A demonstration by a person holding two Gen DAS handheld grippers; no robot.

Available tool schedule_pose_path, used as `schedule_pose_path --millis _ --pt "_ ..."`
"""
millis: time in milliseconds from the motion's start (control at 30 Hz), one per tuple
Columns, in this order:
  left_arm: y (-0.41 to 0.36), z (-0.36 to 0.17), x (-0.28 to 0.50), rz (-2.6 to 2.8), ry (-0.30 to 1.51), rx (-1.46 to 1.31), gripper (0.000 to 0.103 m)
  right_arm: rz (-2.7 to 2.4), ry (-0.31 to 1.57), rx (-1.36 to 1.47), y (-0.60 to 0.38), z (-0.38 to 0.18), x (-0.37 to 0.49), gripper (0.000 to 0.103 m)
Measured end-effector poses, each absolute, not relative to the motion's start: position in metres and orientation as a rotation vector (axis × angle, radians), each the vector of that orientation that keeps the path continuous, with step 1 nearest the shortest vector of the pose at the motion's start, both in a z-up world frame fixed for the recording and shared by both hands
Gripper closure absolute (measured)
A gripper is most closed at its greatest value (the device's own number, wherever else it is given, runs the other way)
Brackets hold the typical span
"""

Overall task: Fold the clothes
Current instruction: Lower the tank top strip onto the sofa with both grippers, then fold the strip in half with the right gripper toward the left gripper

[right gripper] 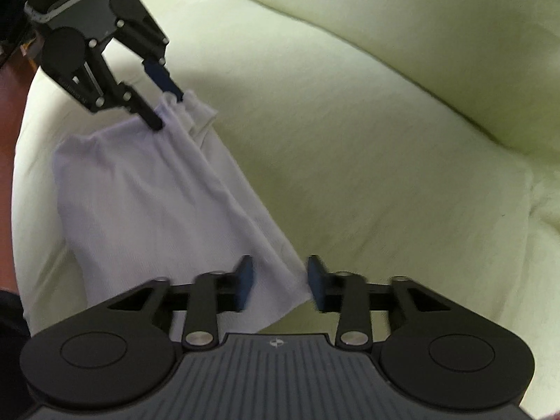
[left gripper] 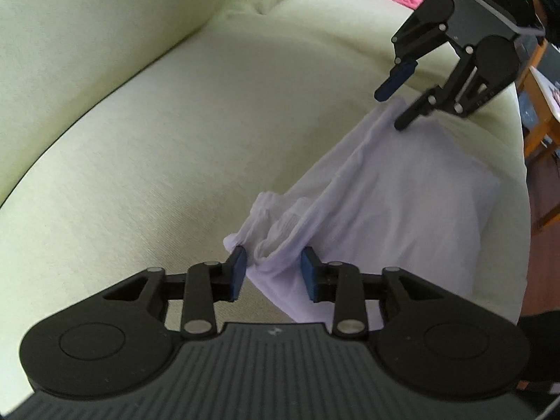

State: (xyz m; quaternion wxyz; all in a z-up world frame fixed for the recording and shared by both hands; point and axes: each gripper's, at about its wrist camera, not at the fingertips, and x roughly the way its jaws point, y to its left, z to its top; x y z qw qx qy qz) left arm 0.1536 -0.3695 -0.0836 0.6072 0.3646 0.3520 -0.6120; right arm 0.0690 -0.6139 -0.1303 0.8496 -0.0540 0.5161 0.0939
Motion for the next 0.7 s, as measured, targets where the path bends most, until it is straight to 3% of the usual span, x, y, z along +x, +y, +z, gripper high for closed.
schedule_pose_path --millis 233,267,300,333,700 --pt "-0.366 -0.083 0.149 -1.437 0.771 0.885 0.082 0.233 1.087 -0.168 -0.602 -0.124 0.059 0.076" --pt "-0.366 -0.084 0.149 -1.440 0.771 0.890 0.085 0.240 1.086 -0.177 -0.602 -0.122 0.056 0.079" --pt "-0.366 -0.085 0.149 -1.446 0.769 0.896 0.093 0.243 1.086 -0.182 -0.600 -0.123 0.057 0.096" --pt "-0.366 -0.085 0.149 -1.455 0.763 0.901 0.098 0.250 1.089 -0.181 -0.599 -0.121 0.056 0.102" --pt "-0.362 -0.066 0.163 -1.460 0.731 0.916 0.099 0.220 0.992 -0.065 -0.611 -0.086 0.045 0.102"
